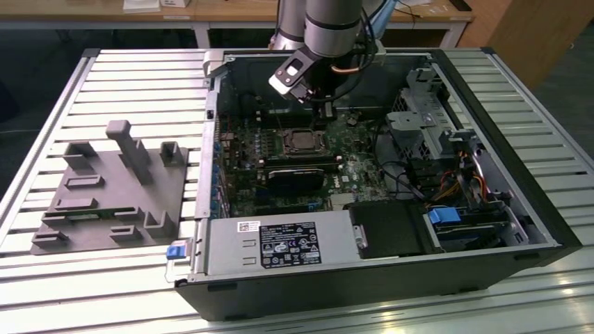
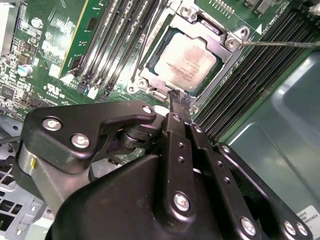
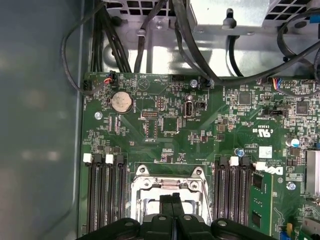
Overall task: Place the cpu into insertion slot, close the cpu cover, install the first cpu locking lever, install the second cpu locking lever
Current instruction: 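Close the cpu cover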
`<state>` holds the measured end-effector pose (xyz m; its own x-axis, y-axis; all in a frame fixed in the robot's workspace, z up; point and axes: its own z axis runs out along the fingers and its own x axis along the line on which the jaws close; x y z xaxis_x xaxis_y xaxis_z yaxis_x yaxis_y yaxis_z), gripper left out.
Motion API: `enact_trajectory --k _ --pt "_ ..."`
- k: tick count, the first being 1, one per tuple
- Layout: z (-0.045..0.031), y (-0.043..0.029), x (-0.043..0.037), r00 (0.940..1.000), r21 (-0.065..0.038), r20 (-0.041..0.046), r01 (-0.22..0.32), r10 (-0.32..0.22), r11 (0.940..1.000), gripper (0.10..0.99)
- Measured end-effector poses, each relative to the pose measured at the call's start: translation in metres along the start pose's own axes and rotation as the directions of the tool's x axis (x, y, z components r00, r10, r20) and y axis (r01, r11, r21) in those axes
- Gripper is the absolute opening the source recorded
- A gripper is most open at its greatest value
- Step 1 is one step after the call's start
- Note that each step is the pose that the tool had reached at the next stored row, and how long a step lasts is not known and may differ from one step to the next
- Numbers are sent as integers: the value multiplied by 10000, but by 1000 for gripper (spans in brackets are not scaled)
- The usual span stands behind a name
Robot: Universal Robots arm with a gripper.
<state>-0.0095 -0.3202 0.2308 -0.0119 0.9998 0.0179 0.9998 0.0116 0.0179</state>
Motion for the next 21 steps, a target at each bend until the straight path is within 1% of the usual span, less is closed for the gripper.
enact_trajectory --k 7,21 --pt "54 -30 -1 10000 0 0 0 0 10000 106" --pt "84 -121 0 10000 1 0 0 0 10000 106"
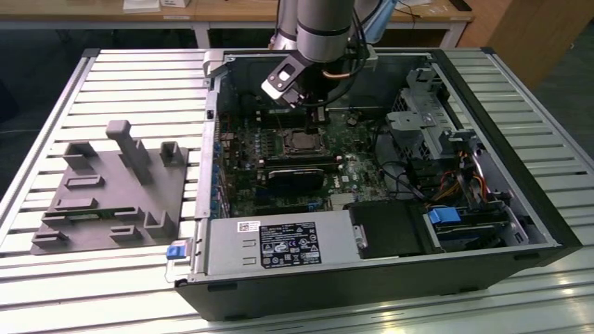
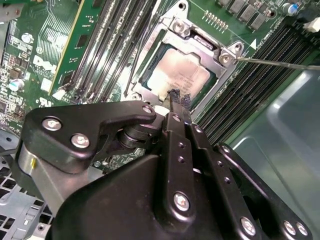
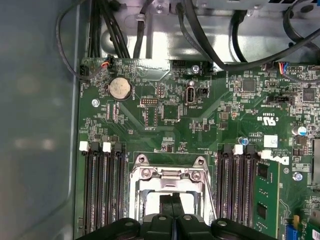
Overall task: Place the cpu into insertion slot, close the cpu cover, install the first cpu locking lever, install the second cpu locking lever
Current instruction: 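Close the cpu cover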
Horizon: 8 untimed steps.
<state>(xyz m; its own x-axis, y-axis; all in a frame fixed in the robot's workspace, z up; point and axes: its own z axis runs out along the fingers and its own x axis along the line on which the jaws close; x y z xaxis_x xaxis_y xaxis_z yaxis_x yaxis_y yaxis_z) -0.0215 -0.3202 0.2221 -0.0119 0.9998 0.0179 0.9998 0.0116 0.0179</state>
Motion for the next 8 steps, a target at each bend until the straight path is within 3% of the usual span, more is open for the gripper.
enact_trajectory --k 8 --pt "2 -68 1 10000 0 0 0 0 10000 106"
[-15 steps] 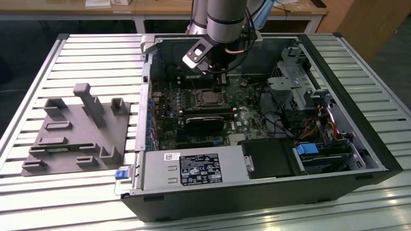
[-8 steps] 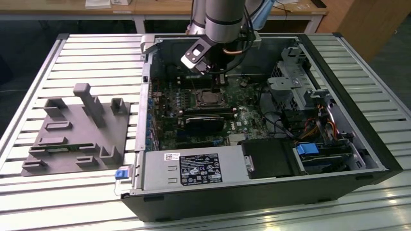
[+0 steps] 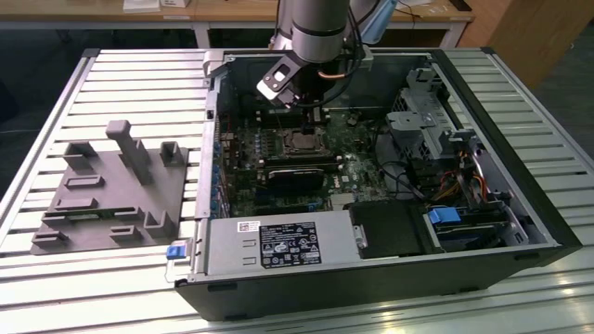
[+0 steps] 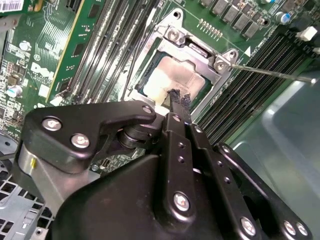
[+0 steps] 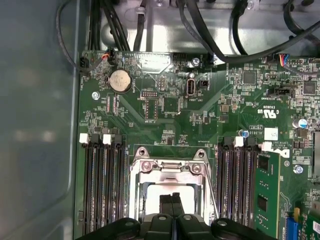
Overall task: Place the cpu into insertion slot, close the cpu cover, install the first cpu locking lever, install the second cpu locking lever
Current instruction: 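Close the cpu cover, then install the first cpu locking lever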
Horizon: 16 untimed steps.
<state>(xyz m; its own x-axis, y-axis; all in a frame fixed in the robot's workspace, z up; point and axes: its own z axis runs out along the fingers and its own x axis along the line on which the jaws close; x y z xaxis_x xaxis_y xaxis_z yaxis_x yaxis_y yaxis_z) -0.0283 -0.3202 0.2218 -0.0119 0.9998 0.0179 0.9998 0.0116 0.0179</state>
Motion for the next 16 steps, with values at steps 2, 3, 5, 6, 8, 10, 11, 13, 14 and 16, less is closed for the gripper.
enact_trajectory --k 2,3,5,6,8,10,11,13,14,16 --pt "0 -6 0 10000 0 0 0 0 10000 106" --pt "0 -10 0 10000 0 0 0 0 10000 106" --pt "0 -20 0 10000 0 0 0 0 10000 106" --pt "0 -25 0 10000 0 -1 0 0 10000 106" --pt "0 -29 0 10000 1 1 0 0 10000 106" --pt "0 -31 0 10000 0 -1 0 0 10000 106" --pt "0 -31 0 10000 0 0 0 0 10000 106" --pt "-3 -31 0 10000 1 0 1 -1 10000 106" --pt "-5 -31 0 10000 0 0 0 0 10000 106" --pt "-9 -31 0 10000 1 1 0 0 10000 106"
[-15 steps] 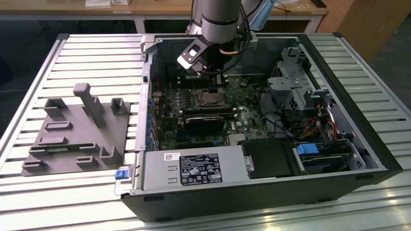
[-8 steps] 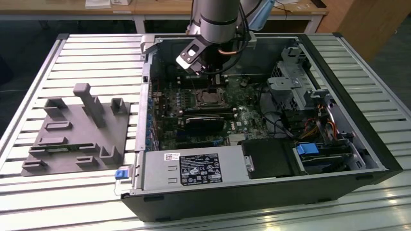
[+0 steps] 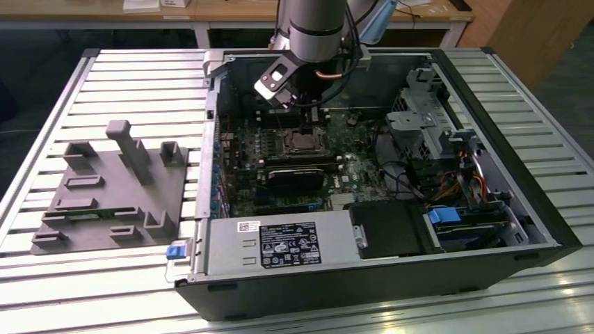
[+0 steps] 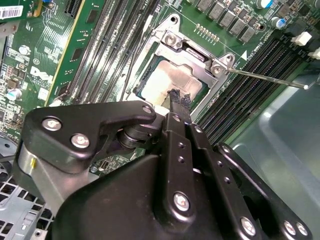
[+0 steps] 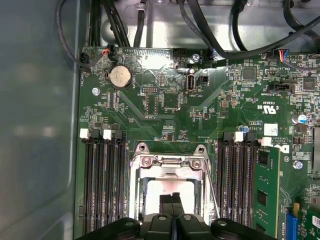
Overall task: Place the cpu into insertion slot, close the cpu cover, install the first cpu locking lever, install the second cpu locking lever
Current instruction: 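Install the first cpu locking lever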
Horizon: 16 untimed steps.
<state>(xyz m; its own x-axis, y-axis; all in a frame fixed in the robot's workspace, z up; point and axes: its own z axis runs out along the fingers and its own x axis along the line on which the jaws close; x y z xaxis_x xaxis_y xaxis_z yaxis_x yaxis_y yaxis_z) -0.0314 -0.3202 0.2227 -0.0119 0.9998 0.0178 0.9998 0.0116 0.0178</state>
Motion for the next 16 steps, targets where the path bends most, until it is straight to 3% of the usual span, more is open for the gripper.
enact_trajectory --k 16 --pt "-48 1 1 10000 -1 -1 0 0 10000 106"
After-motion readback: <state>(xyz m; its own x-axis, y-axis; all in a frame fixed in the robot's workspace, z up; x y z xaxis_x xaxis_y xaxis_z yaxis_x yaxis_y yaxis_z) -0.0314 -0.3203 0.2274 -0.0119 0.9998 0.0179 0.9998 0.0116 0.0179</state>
